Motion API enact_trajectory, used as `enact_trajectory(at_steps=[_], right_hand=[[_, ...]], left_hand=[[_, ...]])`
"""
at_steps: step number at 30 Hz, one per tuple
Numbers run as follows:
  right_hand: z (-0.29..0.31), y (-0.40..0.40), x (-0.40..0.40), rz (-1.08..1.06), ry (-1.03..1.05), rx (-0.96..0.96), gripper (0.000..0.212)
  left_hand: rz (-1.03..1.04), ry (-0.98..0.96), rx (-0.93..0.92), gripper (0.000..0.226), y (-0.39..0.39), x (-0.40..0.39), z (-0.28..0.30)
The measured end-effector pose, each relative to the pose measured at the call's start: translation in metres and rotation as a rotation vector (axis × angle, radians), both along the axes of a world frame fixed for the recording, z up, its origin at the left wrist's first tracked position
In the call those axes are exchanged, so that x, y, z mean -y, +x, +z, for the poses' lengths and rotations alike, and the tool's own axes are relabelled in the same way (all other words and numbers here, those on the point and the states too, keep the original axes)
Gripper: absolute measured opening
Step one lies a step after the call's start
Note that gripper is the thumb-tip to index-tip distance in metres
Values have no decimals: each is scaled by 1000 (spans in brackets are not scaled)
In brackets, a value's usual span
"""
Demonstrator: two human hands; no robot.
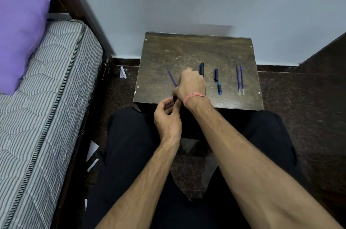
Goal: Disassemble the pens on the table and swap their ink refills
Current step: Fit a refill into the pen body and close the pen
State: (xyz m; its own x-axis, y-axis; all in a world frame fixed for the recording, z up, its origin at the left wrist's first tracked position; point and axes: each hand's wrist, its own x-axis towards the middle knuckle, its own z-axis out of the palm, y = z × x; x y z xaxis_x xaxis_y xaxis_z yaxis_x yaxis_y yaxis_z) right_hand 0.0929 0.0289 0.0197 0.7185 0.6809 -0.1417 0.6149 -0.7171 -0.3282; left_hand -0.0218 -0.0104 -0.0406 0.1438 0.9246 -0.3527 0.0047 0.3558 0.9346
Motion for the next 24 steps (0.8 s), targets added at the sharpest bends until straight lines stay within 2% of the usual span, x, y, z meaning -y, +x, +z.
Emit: enact_trajectory(at_steps=[4,8,14,19,24], right_hand=[[2,-4,12,-14,-48,-39,22],[7,-6,21,14,-72,-24,20],[3,-16,47,43,-4,60,7],[-13,-24,75,26,71,64,17],[-18,-26,80,-26,130,41,16]], left_hand=[[18,-17,20,18,-4,0,4],[3,-3,22,15,-9,3,7],[12,7,32,17,-10,2,7],[21,21,41,18,-8,2,4],[-6,13,26,14,-8,4,1]])
